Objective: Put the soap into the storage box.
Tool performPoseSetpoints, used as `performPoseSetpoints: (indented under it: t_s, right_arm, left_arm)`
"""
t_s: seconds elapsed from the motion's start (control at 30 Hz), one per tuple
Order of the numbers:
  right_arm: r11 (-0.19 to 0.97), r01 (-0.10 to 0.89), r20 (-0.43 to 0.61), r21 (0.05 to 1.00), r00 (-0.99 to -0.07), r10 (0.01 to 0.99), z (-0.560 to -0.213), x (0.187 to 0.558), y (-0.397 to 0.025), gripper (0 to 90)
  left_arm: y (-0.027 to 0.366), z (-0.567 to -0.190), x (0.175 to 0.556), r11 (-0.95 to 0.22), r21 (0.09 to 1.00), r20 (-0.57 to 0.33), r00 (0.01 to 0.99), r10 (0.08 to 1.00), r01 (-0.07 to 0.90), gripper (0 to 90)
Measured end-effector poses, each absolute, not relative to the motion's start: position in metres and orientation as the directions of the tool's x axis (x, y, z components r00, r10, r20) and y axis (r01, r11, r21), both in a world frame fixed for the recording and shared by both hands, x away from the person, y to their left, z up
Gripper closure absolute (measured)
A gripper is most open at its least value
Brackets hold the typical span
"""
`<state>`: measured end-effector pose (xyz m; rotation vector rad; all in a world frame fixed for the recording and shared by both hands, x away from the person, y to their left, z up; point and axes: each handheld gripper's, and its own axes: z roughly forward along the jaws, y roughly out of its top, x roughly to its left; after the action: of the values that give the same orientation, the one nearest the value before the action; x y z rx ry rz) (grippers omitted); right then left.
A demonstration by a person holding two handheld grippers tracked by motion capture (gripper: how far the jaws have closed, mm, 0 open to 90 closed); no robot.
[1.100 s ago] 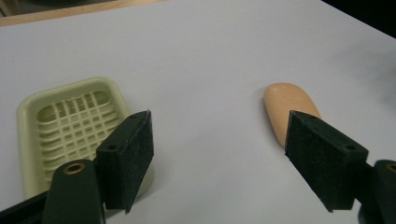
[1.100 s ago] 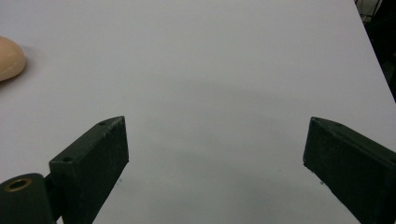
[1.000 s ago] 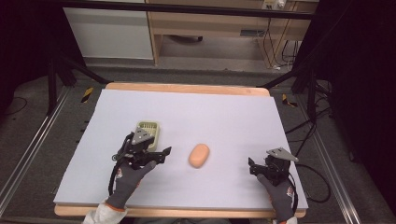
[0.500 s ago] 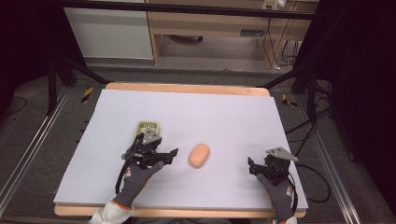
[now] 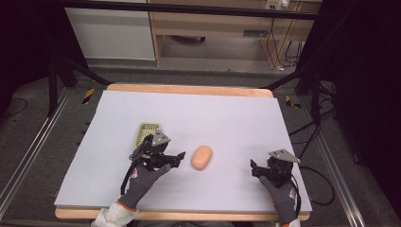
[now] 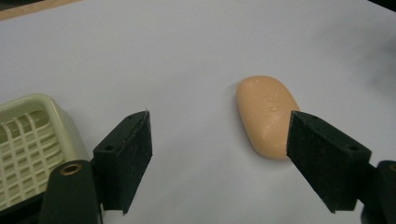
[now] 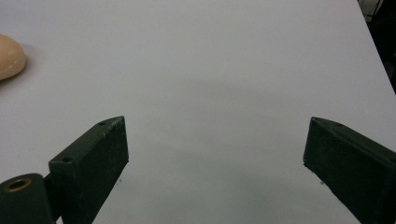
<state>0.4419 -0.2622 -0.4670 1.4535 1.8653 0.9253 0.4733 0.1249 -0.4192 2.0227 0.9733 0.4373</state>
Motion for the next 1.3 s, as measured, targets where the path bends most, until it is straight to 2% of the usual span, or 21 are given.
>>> performPoseSetpoints:
  t_s: [0.63, 1.3]
  right_arm:
    - [0.180, 0.557, -0.048, 0.811, -0.244, 0.969, -0.465, 0.445, -0.254, 6.9]
    - [0.172, 0.562, -0.035, 0.809, -0.246, 0.969, -0.465, 0.444, -0.254, 6.9]
  left_arm:
    - [0.087, -0.427, 0.498, -0.420, 0.745, -0.042, 0.665, 0.746, 0.518, 21.7]
    - [0.050, -0.441, 0.503, -0.488, 0.700, -0.021, 0.697, 0.716, 0.522, 21.5]
